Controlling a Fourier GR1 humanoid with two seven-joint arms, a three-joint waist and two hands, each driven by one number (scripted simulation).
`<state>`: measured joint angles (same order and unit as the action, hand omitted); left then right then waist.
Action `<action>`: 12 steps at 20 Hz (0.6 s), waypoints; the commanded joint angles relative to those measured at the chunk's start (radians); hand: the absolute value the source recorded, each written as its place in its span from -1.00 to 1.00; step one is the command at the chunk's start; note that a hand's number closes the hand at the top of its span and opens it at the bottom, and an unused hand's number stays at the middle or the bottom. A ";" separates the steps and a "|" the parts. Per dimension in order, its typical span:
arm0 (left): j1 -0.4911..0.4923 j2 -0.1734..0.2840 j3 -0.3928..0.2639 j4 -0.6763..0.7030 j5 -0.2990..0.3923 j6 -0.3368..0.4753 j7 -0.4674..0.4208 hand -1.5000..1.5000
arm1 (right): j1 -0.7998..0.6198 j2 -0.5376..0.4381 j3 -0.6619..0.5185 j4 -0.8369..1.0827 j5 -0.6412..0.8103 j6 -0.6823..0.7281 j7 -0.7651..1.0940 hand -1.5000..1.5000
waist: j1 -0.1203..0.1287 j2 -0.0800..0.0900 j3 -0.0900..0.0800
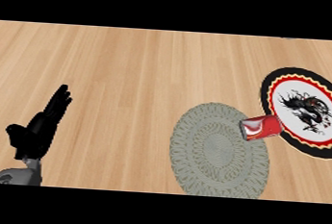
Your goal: Pick the tomato from the placemat and place it in the plate
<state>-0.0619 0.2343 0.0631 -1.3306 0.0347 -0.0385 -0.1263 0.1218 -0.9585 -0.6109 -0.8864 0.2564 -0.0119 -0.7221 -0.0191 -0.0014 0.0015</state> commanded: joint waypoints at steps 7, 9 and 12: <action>0.050 -0.024 -0.011 -0.025 -0.024 -0.024 -0.026 0.00 | -0.097 0.015 -0.006 -0.011 -0.010 0.046 0.007 1.00 | 0.021 0.001 -0.002; 0.044 0.003 0.010 -0.080 -0.005 -0.029 0.039 0.00 | -0.082 -0.040 -0.018 -0.120 -0.039 0.137 0.076 1.00 | 0.019 -0.001 -0.002; -0.020 -0.009 0.017 0.063 -0.028 -0.027 -0.037 0.00 | -0.164 0.030 0.093 -0.201 0.016 0.099 0.205 1.00 | 0.019 0.002 -0.003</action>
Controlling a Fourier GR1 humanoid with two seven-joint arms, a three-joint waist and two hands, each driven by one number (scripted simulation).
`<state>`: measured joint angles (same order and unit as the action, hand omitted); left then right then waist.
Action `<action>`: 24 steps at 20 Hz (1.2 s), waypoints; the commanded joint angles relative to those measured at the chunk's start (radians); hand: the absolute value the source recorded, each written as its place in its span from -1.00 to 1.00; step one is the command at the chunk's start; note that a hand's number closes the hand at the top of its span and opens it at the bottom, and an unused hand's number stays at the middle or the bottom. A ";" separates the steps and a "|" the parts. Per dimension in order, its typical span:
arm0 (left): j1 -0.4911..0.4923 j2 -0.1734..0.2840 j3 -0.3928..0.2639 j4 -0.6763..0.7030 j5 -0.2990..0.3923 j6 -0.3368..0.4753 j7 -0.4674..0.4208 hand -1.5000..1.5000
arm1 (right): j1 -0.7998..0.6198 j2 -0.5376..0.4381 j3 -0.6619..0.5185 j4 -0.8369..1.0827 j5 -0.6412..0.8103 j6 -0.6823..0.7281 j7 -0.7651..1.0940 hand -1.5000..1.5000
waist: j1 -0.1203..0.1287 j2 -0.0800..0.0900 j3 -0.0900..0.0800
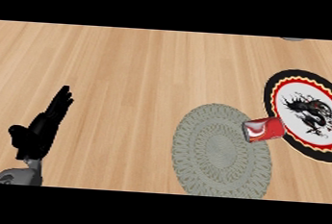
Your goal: Pick the tomato from the placemat and place it in the plate
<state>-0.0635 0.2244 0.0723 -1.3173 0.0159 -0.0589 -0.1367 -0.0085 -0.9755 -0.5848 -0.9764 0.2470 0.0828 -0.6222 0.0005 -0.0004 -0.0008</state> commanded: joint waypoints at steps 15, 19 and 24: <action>-0.054 -0.050 -0.001 0.053 -0.047 0.026 -0.018 0.00 | -0.325 0.272 0.310 -0.094 0.175 -0.062 0.300 1.00 | 0.003 0.002 0.001; 0.001 -0.024 0.018 0.003 -0.015 -0.016 -0.012 0.00 | -0.421 0.355 0.293 0.008 0.157 -0.109 0.362 1.00 | 0.012 0.002 0.001; -0.001 -0.029 0.006 0.007 -0.029 -0.022 -0.014 0.00 | -0.543 0.393 0.280 0.260 0.205 -0.219 0.345 -1.00 | 0.019 0.006 0.002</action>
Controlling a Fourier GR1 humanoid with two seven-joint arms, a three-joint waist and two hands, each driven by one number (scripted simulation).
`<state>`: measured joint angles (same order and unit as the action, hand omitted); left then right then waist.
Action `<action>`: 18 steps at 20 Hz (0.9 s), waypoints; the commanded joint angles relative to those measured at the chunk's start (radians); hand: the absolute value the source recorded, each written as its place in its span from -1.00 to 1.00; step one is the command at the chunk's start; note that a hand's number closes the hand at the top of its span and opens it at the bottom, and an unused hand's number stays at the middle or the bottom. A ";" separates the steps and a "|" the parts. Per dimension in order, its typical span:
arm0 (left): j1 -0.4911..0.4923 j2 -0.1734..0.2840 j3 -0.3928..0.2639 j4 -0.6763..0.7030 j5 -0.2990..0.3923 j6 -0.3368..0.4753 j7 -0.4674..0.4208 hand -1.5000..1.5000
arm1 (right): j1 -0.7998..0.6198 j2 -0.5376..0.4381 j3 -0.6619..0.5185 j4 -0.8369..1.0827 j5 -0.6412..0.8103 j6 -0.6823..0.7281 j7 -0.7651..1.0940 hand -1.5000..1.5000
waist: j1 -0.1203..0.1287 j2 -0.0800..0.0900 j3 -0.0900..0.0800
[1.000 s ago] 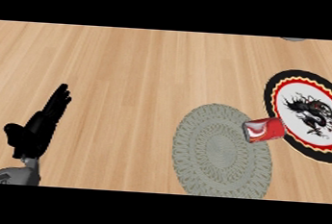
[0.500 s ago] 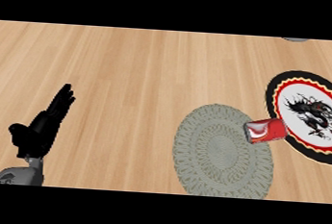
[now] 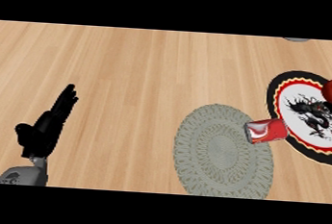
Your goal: Pick the tomato from the placemat and place it in the plate
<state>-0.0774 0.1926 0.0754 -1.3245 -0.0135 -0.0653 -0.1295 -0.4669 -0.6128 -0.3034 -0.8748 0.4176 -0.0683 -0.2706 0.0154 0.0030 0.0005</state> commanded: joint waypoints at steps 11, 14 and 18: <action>0.019 0.006 0.023 -0.063 0.007 0.001 0.046 0.00 | -0.116 0.004 -0.217 0.238 -0.204 -0.004 -0.077 -1.00 | -0.007 0.001 0.001; 0.059 -0.004 0.004 -0.048 -0.003 -0.018 0.006 0.00 | -0.116 0.000 -0.277 0.235 -0.294 0.066 -0.060 -1.00 | -0.013 -0.002 0.000; 0.045 0.015 0.022 -0.083 0.017 -0.029 0.043 0.00 | -0.077 -0.035 -0.366 0.343 -0.396 0.180 -0.163 -1.00 | -0.004 0.001 0.002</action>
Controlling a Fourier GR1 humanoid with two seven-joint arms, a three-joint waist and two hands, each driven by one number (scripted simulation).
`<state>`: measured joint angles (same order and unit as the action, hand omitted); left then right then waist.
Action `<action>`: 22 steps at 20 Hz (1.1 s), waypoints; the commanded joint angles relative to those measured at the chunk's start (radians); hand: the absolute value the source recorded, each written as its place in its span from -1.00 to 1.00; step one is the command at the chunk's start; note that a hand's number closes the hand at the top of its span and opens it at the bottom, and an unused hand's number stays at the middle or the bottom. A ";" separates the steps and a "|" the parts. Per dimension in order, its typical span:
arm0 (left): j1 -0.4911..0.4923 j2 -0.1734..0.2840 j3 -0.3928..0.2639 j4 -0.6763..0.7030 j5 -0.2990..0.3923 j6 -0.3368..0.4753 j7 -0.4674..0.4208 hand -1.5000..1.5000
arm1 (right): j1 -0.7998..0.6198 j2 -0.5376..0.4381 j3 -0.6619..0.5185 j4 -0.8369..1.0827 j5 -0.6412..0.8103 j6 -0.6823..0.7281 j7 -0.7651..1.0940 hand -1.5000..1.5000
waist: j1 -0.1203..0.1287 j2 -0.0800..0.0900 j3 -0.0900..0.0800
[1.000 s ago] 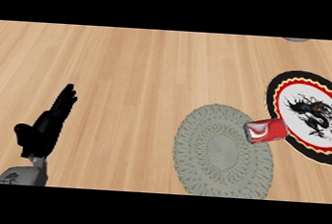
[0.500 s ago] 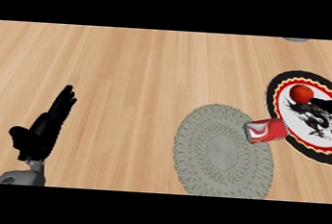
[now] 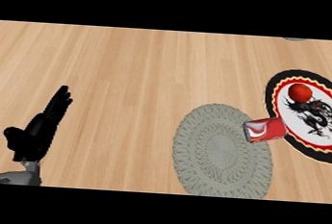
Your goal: Pick the tomato from the placemat and place it in the plate
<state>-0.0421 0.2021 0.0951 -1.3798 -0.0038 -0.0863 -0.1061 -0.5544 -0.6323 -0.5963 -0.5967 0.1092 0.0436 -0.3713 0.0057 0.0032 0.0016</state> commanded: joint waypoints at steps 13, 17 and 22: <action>-0.043 -0.007 0.002 0.042 -0.017 0.005 -0.008 0.00 | 0.240 -0.263 -0.119 0.340 -0.080 0.426 -0.445 -1.00 | 0.016 0.011 0.007; -0.037 0.018 0.033 0.080 0.011 -0.033 -0.049 0.00 | 0.277 -0.322 -0.110 0.351 -0.066 0.469 -0.482 -1.00 | 0.011 0.010 0.006; -0.037 0.004 0.020 0.034 0.015 -0.028 -0.013 0.00 | 0.267 -0.281 -0.096 0.370 -0.050 0.397 -0.514 -1.00 | 0.024 0.010 0.008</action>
<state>-0.0776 0.1894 0.0940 -1.3509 -0.0095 -0.0944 -0.1111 -0.2968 -0.9090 -0.6906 -0.2554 0.0574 0.3802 -0.7950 0.0258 0.0126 0.0095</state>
